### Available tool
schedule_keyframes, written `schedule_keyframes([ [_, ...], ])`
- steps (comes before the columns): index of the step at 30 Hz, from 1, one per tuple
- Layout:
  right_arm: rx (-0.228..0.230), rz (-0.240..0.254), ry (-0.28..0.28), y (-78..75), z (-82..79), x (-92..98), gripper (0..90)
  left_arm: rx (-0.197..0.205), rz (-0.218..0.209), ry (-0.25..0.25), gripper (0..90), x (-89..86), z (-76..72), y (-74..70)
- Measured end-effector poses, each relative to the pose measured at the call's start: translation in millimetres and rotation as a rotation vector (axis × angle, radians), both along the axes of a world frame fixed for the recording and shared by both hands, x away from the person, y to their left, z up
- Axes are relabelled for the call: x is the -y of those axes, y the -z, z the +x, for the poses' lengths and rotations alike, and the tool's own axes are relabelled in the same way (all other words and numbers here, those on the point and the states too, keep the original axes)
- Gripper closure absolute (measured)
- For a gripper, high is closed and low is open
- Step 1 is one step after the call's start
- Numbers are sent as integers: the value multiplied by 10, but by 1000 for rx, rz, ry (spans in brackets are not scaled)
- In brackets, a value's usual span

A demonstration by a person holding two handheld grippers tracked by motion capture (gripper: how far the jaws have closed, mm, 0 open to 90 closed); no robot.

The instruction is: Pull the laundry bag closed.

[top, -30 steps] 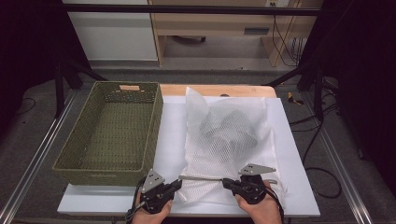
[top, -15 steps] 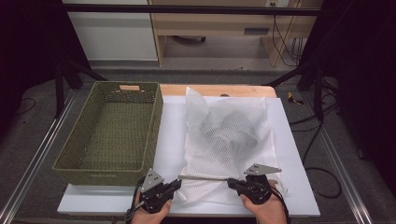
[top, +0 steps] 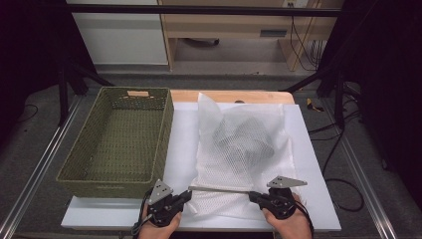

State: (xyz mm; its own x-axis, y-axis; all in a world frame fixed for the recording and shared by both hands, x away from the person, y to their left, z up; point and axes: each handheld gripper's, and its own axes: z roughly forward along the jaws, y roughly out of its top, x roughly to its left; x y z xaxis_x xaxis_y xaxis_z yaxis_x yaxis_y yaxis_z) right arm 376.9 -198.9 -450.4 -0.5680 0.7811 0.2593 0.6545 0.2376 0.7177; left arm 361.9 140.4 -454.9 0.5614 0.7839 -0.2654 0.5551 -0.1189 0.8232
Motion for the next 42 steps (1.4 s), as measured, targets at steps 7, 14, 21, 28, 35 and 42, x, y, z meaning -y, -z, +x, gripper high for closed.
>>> schedule_keyframes([
  [7, -5, 3, 22, 4, -15, 109, 869, -2, -1, -2, 892, -5, 2, -2],
  [14, -9, 6, 40, 20, -28, 224, 870, -1, 0, 1, 892, 2, 1, 2],
  [21, -15, 7, 54, 29, -40, 323, 869, -1, 2, 3, 892, 7, -1, 4],
  [28, -19, 7, 74, 35, -48, 429, 869, -1, 2, 2, 893, 6, 1, 6],
  [35, -24, 8, 90, 41, -64, 523, 869, -2, 4, 1, 892, 4, 3, 7],
  [42, -26, 0, 121, 57, -71, 665, 869, -3, 2, -6, 892, -15, 9, 6],
])
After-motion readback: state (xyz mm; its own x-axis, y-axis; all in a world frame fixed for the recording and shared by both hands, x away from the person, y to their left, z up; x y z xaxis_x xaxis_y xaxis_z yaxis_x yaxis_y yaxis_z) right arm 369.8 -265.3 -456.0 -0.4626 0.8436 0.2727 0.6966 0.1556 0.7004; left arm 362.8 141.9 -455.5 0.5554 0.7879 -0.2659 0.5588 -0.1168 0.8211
